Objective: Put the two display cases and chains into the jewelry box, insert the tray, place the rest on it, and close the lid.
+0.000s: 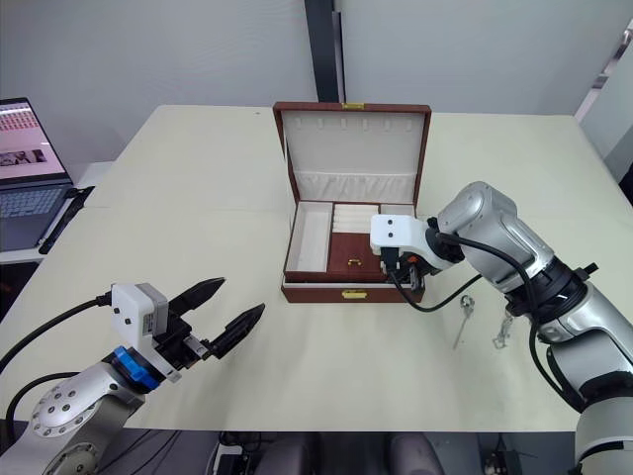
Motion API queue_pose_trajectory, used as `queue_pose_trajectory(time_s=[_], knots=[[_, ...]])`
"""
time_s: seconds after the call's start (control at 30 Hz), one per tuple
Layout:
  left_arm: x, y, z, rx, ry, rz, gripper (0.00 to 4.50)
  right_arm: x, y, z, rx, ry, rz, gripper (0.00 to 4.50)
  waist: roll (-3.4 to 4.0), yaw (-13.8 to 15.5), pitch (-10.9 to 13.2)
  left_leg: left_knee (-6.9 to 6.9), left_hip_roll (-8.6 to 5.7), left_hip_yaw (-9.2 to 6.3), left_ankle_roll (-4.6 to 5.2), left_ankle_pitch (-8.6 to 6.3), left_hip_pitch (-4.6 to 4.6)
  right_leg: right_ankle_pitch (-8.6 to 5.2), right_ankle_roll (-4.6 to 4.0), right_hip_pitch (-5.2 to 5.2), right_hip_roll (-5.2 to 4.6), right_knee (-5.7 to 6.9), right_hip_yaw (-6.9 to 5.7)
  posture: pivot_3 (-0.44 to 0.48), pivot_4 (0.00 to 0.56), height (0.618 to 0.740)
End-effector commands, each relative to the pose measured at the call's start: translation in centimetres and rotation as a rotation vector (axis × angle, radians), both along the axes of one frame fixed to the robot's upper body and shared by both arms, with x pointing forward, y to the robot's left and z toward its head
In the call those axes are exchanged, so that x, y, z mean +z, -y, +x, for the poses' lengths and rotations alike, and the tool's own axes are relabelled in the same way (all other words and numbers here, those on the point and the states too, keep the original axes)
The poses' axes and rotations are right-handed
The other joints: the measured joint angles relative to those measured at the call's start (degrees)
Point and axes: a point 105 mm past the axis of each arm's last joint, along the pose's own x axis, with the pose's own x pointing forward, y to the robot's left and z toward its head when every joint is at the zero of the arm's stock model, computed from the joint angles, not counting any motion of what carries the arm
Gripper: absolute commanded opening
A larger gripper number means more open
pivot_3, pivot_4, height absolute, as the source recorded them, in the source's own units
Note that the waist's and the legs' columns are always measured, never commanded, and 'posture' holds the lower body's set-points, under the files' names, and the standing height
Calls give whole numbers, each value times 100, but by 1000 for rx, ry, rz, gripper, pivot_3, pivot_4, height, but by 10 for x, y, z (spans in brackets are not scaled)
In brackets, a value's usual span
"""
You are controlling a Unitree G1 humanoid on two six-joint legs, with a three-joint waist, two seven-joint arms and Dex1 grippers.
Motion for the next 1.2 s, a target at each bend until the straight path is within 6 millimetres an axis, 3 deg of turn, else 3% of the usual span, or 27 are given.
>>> queue_pose_trajectory(time_s=[0.03, 0.23, 0.4, 0.57, 0.67, 0.8, 1.1, 1.2], knots=[[9, 4, -2, -18, 42, 20, 4500, 19, -4, -2, 28, 48, 29, 1221, 0, 1, 0, 0, 0, 0, 0, 0, 0, 0, 0, 0, 0, 0, 0, 0, 150, 740], [9, 3, -2, -22, 41, 21, 4500, 24, -6, -6, 32, 33, 61, 2823, 0, 1, 0, -2, 0, 0, 0, 0, 0, 0, 0, 0, 0, -1, 0, 0, 150, 740], [9, 4, -1, -31, 43, 22, 4500, 35, -19, 1, -27, 26, 222, 4384, 0, -1, 0, -2, 0, -1, 0, 0, 0, 0, 0, 0, 1, 0, 0, 0, 150, 740], [9, 5, 0, -50, 39, 24, 4500, 58, -38, 14, -44, 99, 530, 4483, -2, -10, -1, -3, 1, 0, 0, 0, 0, 0, 0, -1, 2, 1, 0, 0, 150, 740], [9, 6, 2, -64, 38, 30, 4500, 74, -38, 21, -34, 164, 784, 3482, -3, -7, -1, -3, 1, 0, 0, 0, -1, 0, 0, 0, 2, 2, -1, 0, 150, 740], [11, 6, 6, -87, 42, 36, 4500, 65, -28, 21, -29, 185, 963, 2153, -7, 19, -3, -3, -2, -2, 0, 0, -1, 0, 0, 4, 1, -2, -4, 0, 150, 740], [14, 8, 12, -120, 49, 44, 4500, 8, -25, 24, -109, 134, 852, 22, -6, -57, -2, -5, 8, 5, -1, 1, 6, 0, 0, -1, 10, 9, 5, 0, 150, 740], [14, 7, 12, -124, 48, 47, 4500, -2, -23, 27, -133, 125, 808, 22, -6, -55, -2, -5, 6, 5, -1, 1, 6, 0, 0, -1, 9, 9, 6, 0, 150, 740]])
